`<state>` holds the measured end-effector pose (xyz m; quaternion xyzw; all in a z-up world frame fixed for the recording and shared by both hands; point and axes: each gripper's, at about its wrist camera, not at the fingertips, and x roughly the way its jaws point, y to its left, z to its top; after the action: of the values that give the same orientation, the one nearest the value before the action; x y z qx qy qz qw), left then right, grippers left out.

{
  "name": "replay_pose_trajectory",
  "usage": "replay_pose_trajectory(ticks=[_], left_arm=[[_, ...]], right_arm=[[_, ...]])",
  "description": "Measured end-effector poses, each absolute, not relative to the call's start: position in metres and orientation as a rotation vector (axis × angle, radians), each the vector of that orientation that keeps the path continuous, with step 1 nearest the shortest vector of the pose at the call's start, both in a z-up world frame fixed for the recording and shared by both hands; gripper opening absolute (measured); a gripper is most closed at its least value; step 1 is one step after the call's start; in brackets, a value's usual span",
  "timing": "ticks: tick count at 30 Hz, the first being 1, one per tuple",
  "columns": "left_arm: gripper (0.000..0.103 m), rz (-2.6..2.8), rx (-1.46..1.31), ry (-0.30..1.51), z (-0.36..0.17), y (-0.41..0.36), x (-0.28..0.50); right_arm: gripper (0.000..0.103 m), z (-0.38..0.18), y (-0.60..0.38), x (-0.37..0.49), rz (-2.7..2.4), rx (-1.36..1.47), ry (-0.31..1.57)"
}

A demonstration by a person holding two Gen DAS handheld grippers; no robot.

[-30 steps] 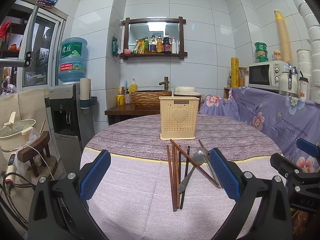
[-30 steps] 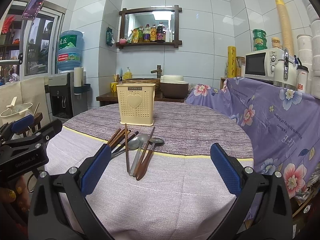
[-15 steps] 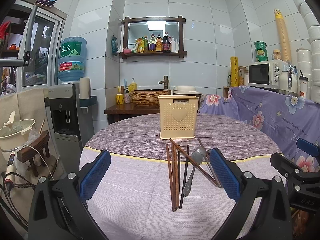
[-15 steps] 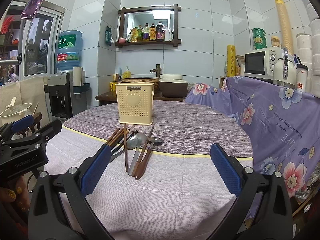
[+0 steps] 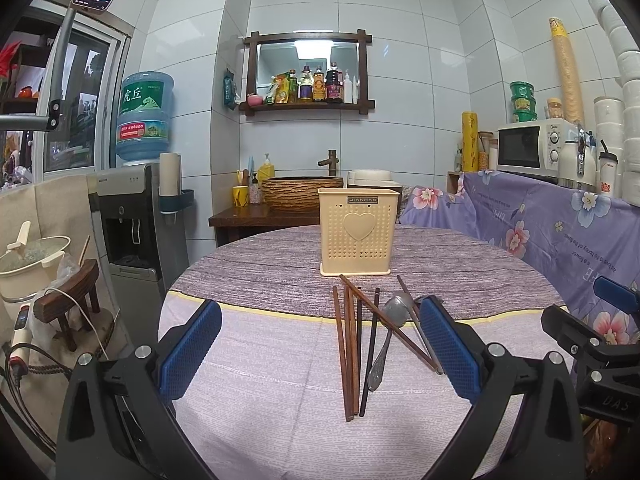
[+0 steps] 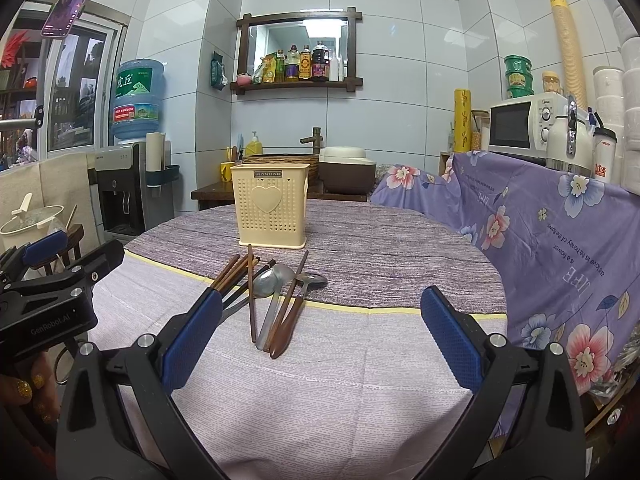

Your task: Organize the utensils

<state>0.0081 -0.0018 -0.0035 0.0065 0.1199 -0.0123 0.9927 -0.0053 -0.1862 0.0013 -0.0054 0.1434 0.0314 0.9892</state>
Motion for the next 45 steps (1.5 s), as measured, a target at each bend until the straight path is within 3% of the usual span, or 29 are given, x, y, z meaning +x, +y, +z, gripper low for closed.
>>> replay_pose_trajectory(ticks=[21,32,39,45], left_arm=[[0.098,-0.025,0.017,0.272,-0.012,0.0,0.011],[0.098,-0.08,0.021,0.572,-0.028,0.03,0.09],[0.06,-0.195,-0.032,0.806,-0.04,0.037,0.155],[0.038,-0.268,-0.014,0.899,-0.047,0.018,0.198]], right_arm=[[0.098,-0.005,-0.185,0.001,0.058,-0.023,0.307],[0.098,-0.015,-0.196,0.071,0.141,-0.041,0.515],[0.093,-0.017,-0.185,0.116,0.181,-0.077,0.587],[0.069,-0.019,-0.177,0.161,0.278,0.004,0.681]])
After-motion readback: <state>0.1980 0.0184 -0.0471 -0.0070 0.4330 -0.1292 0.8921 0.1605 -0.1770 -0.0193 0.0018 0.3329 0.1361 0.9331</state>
